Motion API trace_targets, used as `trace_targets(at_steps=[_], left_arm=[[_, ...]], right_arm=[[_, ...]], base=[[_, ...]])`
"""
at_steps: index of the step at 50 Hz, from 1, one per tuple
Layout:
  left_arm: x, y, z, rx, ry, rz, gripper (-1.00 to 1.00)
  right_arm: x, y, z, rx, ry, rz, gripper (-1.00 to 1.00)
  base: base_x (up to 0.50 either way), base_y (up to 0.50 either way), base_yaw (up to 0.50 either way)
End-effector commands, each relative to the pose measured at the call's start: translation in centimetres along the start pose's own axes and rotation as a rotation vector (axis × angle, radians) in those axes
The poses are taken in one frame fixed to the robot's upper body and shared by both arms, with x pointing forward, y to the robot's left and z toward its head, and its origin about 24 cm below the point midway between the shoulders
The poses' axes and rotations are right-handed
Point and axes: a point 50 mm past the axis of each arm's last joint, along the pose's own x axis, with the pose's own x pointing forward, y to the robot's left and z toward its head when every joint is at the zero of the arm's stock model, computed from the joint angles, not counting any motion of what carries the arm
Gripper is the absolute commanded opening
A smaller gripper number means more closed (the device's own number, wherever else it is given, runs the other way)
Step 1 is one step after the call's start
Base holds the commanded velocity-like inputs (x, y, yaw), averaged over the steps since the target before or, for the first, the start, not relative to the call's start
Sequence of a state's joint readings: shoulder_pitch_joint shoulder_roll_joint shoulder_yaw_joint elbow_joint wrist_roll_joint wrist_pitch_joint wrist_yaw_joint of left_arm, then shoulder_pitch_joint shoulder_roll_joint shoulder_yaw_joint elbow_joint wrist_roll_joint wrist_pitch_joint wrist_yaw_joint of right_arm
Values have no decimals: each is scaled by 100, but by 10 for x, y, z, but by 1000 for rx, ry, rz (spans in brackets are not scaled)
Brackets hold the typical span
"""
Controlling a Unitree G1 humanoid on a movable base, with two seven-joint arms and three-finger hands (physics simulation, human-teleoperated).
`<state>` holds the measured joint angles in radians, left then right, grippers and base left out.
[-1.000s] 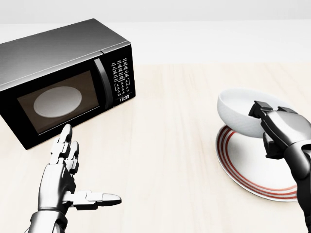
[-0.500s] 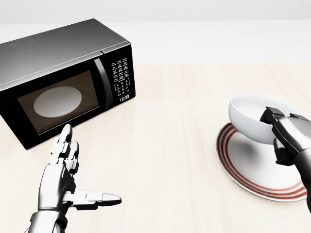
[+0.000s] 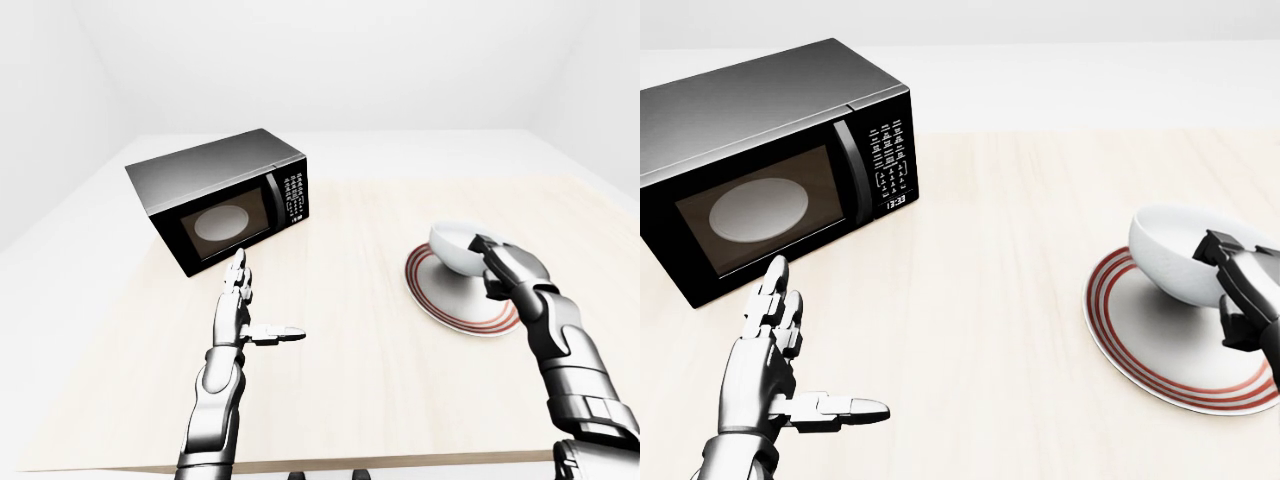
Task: Pick up the white bowl and put it on the plate.
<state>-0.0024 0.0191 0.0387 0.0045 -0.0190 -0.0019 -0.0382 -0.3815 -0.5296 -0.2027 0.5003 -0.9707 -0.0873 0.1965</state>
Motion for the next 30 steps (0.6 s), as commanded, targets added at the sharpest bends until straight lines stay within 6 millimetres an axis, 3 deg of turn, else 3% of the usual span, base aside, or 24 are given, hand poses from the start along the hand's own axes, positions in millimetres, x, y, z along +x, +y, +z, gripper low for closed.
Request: trace_targets(at_steps=[1, 30], left_arm=[[0, 0, 0, 0, 0, 0, 100], [0, 0, 0, 0, 0, 0, 100]], right_arm=[[0, -3, -7, -16, 27, -34, -100], [-1, 7, -14, -15, 51, -16, -100]], base=[[0, 0, 0], [0, 0, 0]])
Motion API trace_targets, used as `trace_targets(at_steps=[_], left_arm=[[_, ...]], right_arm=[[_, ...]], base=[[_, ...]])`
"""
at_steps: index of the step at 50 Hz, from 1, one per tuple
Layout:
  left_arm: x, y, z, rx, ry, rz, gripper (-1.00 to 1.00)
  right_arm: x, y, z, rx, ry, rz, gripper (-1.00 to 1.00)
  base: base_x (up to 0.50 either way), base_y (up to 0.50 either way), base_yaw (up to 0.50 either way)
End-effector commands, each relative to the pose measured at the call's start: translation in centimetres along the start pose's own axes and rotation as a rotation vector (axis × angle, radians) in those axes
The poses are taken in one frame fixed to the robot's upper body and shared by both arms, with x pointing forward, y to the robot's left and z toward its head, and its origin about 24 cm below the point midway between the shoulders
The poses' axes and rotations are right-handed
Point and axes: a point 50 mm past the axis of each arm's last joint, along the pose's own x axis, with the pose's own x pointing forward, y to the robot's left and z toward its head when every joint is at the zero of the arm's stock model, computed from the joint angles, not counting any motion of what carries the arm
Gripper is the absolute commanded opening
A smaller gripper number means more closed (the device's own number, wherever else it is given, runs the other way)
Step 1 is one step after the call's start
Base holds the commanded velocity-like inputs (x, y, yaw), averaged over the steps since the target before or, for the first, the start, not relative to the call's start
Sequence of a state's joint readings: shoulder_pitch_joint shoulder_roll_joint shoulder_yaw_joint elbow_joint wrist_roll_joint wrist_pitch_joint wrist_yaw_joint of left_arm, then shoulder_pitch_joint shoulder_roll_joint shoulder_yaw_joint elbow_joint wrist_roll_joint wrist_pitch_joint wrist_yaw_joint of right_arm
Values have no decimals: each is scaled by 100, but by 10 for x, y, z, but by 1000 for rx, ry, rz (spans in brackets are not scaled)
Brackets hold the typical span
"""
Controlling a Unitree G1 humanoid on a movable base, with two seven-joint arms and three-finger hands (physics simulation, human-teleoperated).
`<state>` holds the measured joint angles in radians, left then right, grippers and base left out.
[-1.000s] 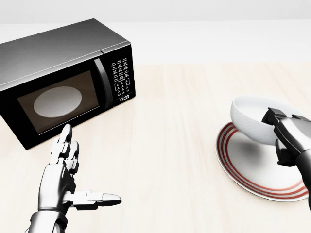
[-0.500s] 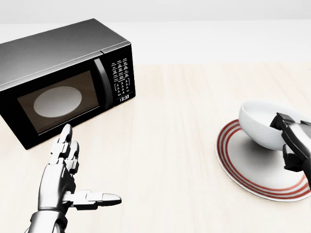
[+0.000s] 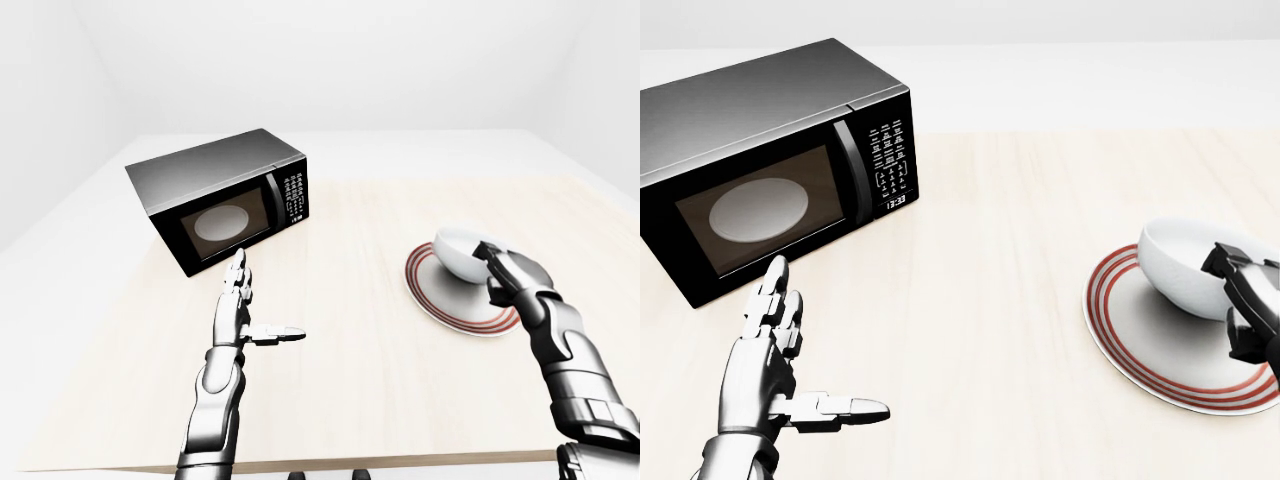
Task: Pick up the white bowl and put it on the plate.
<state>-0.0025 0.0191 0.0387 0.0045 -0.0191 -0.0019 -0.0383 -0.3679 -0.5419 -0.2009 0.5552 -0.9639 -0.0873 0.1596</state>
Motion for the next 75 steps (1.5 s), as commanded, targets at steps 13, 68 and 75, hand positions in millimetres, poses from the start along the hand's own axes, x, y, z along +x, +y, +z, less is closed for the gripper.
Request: trace_targets(at_steps=[13, 68, 75], left_arm=[[0, 0, 0, 0, 0, 0, 100], [0, 0, 0, 0, 0, 0, 100], [0, 0, 0, 0, 0, 0, 100]], right_arm=[[0, -2, -3, -17, 12, -26, -100], [-86, -212, 60, 1, -281, -435, 100], [-119, -250, 70, -45, -366, -577, 100]], base=[[0, 0, 0], [0, 0, 0], [0, 0, 0]])
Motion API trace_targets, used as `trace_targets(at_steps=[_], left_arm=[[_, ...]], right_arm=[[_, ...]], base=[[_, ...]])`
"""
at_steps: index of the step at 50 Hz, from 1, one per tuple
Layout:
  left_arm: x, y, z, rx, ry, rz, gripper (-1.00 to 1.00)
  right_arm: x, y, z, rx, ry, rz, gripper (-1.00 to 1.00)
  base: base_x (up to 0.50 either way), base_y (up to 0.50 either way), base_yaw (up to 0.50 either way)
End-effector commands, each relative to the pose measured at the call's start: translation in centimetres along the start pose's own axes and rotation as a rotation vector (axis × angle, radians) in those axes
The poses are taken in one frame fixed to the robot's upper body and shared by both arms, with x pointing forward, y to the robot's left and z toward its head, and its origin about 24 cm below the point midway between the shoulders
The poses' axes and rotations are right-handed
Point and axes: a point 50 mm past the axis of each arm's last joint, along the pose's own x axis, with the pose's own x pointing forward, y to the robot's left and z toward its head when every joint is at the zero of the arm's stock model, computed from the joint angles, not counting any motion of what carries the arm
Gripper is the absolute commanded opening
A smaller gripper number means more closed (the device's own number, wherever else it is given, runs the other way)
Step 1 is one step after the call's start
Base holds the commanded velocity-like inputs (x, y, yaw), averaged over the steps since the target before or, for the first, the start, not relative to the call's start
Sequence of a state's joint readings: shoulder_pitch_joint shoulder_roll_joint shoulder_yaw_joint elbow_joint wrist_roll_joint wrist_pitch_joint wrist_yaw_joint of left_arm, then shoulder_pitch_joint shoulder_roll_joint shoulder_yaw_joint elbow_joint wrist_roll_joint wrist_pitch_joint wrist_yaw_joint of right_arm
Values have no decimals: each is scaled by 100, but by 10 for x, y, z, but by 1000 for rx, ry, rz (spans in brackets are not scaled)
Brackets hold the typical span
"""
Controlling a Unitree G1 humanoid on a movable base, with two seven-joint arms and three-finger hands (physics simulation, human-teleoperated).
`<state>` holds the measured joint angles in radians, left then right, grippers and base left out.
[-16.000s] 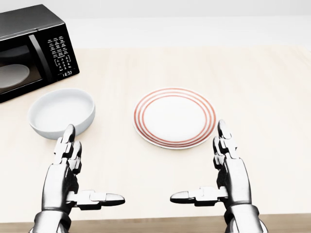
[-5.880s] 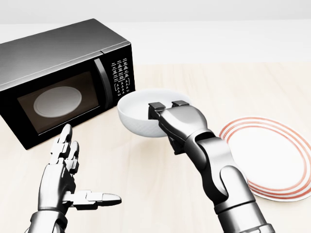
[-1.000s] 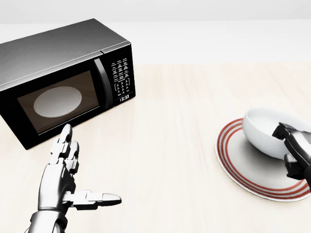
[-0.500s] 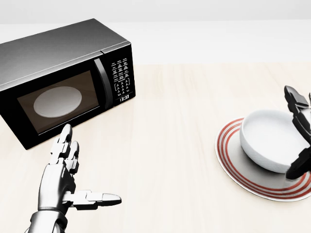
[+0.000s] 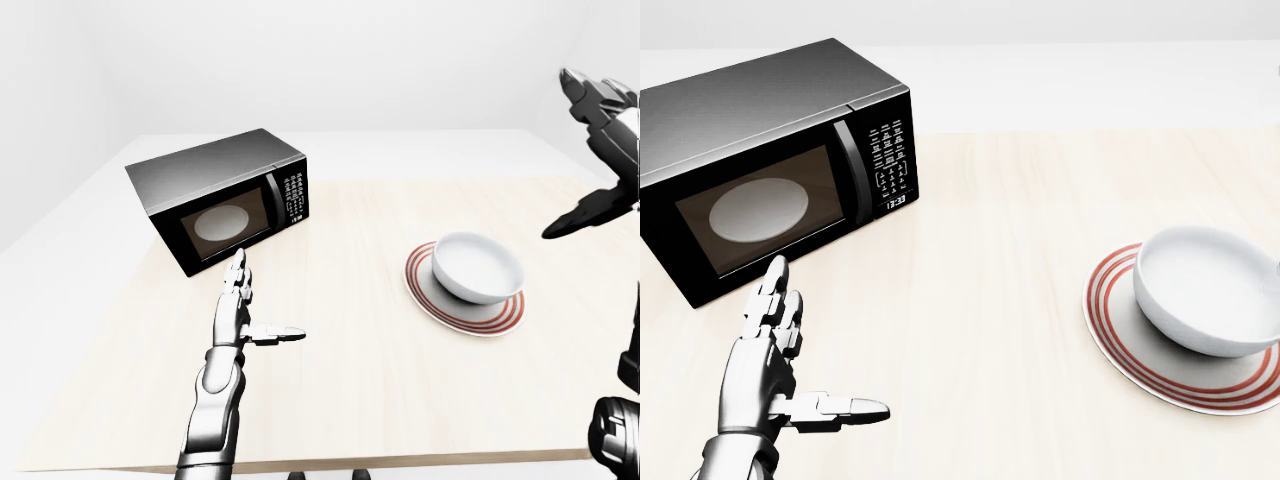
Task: Pick up the white bowl and put it on the plate.
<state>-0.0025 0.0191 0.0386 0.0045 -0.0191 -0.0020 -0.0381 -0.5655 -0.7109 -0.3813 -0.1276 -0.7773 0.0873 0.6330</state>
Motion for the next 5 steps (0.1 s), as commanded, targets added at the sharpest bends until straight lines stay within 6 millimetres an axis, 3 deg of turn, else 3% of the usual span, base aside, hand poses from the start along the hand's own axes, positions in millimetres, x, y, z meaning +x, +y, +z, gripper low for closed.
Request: trace_targets(at_steps=[1, 5], left_arm=[[0, 0, 0, 0, 0, 0, 100], [0, 0, 0, 0, 0, 0, 100]], right_arm=[[-22, -73, 30, -70, -164, -195, 100], [-35, -101, 41, -115, -223, -280, 100]], base=[[0, 0, 0], [0, 0, 0]])
